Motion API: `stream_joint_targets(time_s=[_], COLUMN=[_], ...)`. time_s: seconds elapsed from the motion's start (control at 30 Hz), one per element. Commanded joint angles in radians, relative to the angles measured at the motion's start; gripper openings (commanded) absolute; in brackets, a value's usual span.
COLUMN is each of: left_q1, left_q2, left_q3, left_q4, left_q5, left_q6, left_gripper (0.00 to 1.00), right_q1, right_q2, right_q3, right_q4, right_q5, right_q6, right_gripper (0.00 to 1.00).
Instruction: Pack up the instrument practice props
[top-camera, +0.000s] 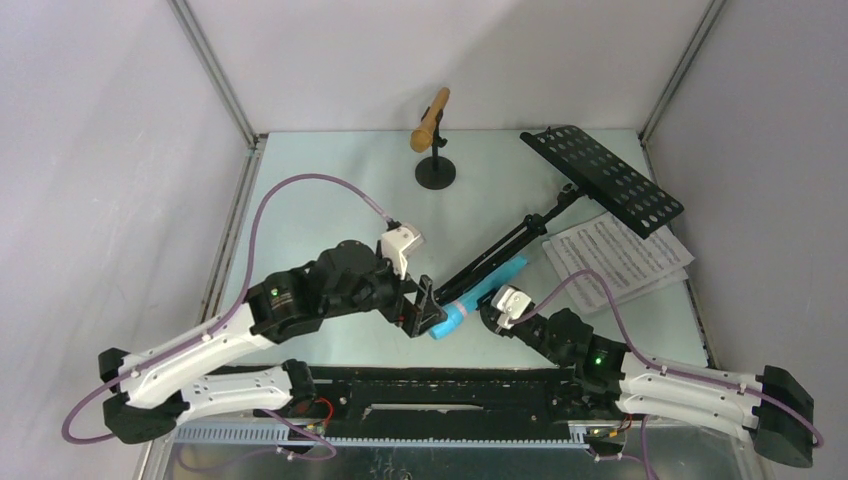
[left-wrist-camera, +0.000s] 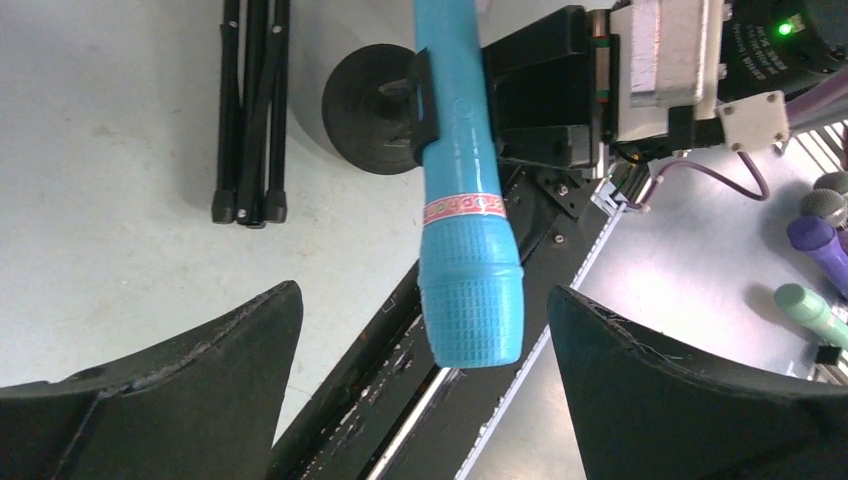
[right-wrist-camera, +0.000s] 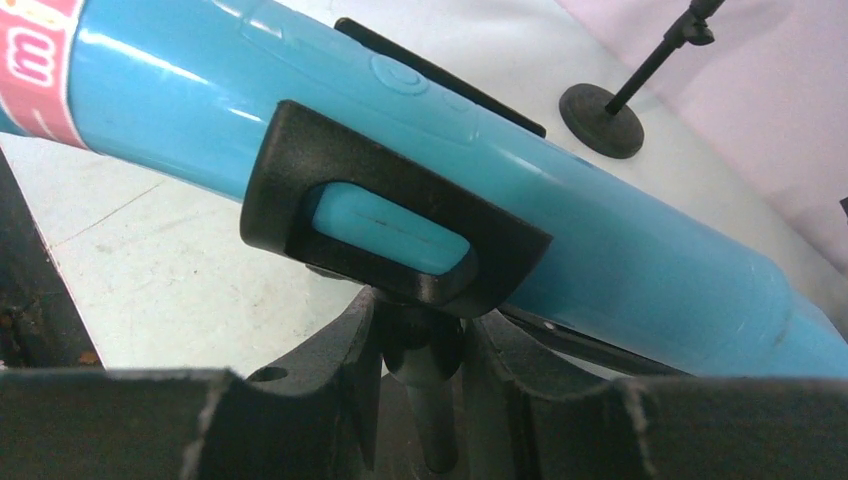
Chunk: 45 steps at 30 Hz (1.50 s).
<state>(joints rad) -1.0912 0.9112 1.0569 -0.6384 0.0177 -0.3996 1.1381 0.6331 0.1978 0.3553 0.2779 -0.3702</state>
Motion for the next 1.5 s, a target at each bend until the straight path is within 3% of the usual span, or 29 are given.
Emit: stream_joint_targets(time_s=[0.0, 0.2, 0.57, 0.73, 1.07, 1.2, 1.47], left_q1=[-0.023, -0.067, -0.081, -0.081, -0.082, -0.082, -0.081], left_q2=[0.034, 0.084, 0.185, 0.252, 0.263, 0.22, 0.164], left_q3=[0.063, 0.017, -0.016, -0.014, -0.047, -0.067, -0.087], left_q4=[0.051, 0.154, 0.2, 0.209, 0.22, 0.22, 0.178], left_q5=[0.082, 0.095, 0.105, 0.14, 0.185, 0.158, 0.105], left_q6=[0.011, 0.0, 0.01, 0.008, 0.02, 0.043, 0.07], left_gripper=[1.0, 0.99, 0.92, 0.82, 0.4, 0.02, 0.0], right_q1=[0.014, 0.017, 0.016, 0.016, 0.016, 0.015, -0.023], right_q2=[-0.01, -0.023, -0.025, -0.032, -0.045, -0.048, -0.086], right_q3=[0.015, 0.009, -0.002, 0.0, -0.004, -0.005, -0.003], right_q4=[0.129, 0.126, 0.14, 0.133, 0.131, 0.134, 0.143], right_q5=[-0.006, 0.001, -0.022, -0.007, 0.038, 0.085, 0.286], right_q6=[-0.035, -0.022, 0.008, 0.007, 0.005, 0.021, 0.128], right_gripper=[0.0, 0.0, 0.0, 0.0, 0.0, 0.0, 0.0])
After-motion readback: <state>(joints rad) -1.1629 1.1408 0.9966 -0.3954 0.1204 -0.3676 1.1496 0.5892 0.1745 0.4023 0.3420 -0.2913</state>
